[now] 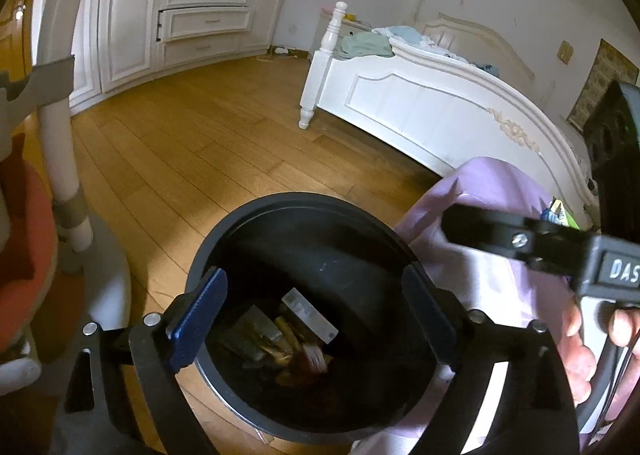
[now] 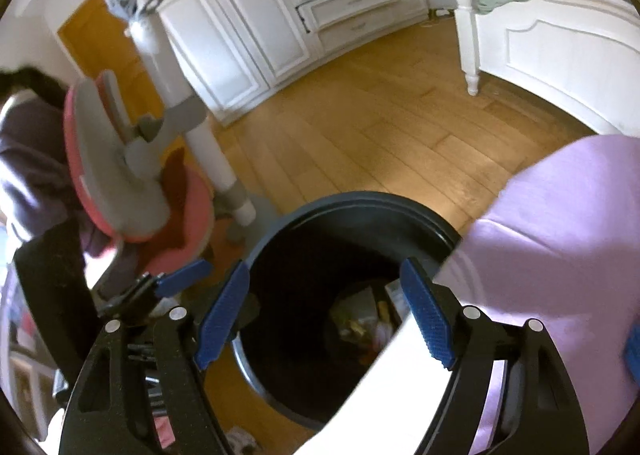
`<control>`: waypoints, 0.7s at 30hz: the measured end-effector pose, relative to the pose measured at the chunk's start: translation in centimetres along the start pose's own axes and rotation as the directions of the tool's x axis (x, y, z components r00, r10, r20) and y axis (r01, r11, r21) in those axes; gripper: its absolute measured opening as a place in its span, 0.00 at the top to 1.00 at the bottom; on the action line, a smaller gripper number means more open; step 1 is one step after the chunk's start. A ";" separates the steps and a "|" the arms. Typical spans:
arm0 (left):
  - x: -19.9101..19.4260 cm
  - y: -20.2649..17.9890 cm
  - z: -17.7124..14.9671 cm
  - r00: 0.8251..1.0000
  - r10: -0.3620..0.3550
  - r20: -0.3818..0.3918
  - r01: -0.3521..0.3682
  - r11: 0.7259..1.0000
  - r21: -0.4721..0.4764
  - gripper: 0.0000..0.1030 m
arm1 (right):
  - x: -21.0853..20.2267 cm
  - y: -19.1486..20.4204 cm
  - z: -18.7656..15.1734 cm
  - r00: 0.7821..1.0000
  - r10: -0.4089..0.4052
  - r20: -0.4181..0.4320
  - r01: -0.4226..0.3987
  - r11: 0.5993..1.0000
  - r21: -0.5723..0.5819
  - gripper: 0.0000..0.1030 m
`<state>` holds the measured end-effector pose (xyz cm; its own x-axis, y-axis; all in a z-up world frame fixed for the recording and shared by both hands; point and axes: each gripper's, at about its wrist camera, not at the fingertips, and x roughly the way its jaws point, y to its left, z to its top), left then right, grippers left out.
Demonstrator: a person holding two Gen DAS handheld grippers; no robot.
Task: Collect trash
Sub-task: 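Carry both items over the black bin and open both tools to drop them, then grasp the blue wipes pack with left tool while right tool grasps green bag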
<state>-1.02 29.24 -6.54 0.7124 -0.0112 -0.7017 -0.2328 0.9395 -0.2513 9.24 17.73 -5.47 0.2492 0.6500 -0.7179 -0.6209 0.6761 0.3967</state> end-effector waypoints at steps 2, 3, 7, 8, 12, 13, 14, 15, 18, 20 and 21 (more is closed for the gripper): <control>-0.1 -0.7 0.2 1.000 -0.014 -0.005 0.014 1.000 0.006 0.13 | -1.5 -0.9 -0.3 1.000 0.008 0.029 -0.008 1.000 0.028 0.25; -0.2 -1.4 0.4 1.000 -0.027 -0.010 0.027 1.000 0.014 0.12 | -2.1 -1.1 -0.4 0.999 0.007 0.038 -0.009 0.999 0.037 0.25; -0.6 -4.0 0.8 0.997 -0.075 -0.013 0.075 0.996 0.057 0.06 | -5.9 -3.8 -1.2 0.995 -0.002 0.102 -0.007 0.996 0.087 0.25; -0.6 -5.1 0.9 0.996 -0.087 -0.008 0.087 0.993 0.076 0.06 | -7.0 -4.7 -1.4 0.993 -0.012 0.121 -0.001 0.995 0.102 0.25; -0.5 -10.0 1.4 0.988 -0.151 -0.013 0.151 0.974 0.171 0.06 | -11.6 -8.2 -2.1 0.978 -0.067 0.199 0.037 0.988 0.148 0.25; -0.4 -11.0 1.5 0.987 -0.163 -0.015 0.163 0.969 0.187 0.06 | -12.6 -9.0 -2.3 0.973 -0.084 0.214 0.052 0.987 0.154 0.25; -0.2 -12.2 1.6 0.984 -0.179 -0.019 0.179 0.962 0.207 0.06 | -13.8 -9.9 -2.5 0.967 -0.106 0.230 0.070 0.984 0.162 0.25; 0.1 -13.3 1.8 0.981 -0.194 -0.026 0.194 0.955 0.224 0.06 | -14.9 -11.0 -2.7 0.961 -0.130 0.245 0.088 0.981 0.175 0.25; 1.0 -16.2 1.9 0.974 -0.222 -0.044 0.226 0.935 0.274 0.06 | -17.8 -14.5 -3.5 0.947 -0.182 0.266 0.121 0.966 0.230 0.27; 1.7 -17.9 2.1 0.970 -0.236 -0.056 0.241 0.923 0.300 0.06 | -19.1 -16.8 -4.2 0.942 -0.206 0.266 0.135 0.956 0.262 0.30; 2.3 -19.0 2.2 0.968 -0.244 -0.068 0.252 0.916 0.312 0.06 | -19.8 -18.2 -4.6 0.939 -0.222 0.261 0.145 0.948 0.284 0.30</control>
<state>6.53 12.10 -1.92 0.7011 -0.2628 -0.6629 0.1731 0.9645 -0.1993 12.17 -9.09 -1.15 0.5660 0.5511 -0.6132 -0.3414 0.8336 0.4342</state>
